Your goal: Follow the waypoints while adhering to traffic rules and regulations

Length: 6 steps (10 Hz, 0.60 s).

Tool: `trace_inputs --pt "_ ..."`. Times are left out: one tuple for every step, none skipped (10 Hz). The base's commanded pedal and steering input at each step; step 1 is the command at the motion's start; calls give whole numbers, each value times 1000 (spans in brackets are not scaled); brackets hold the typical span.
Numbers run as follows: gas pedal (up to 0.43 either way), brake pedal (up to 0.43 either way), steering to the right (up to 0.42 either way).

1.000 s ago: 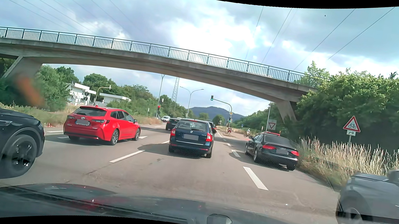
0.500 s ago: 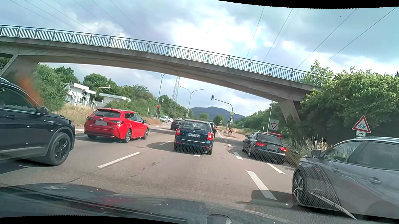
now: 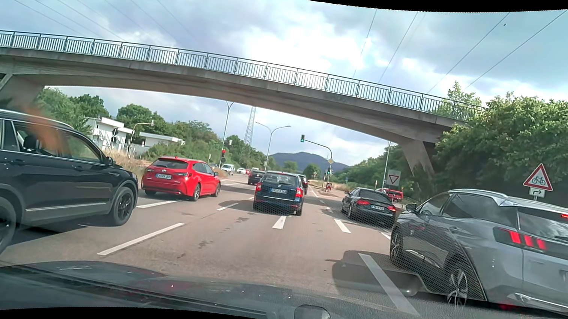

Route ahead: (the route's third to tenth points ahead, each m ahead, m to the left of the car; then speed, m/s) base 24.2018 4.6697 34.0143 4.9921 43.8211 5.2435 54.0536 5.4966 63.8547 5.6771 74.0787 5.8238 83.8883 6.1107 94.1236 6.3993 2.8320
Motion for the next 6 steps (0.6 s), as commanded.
trace_inputs --pt "331 0 -2" --pt "331 0 -2" --pt "331 0 -2" --pt "331 0 0" --pt "331 0 0" --pt "331 0 0"
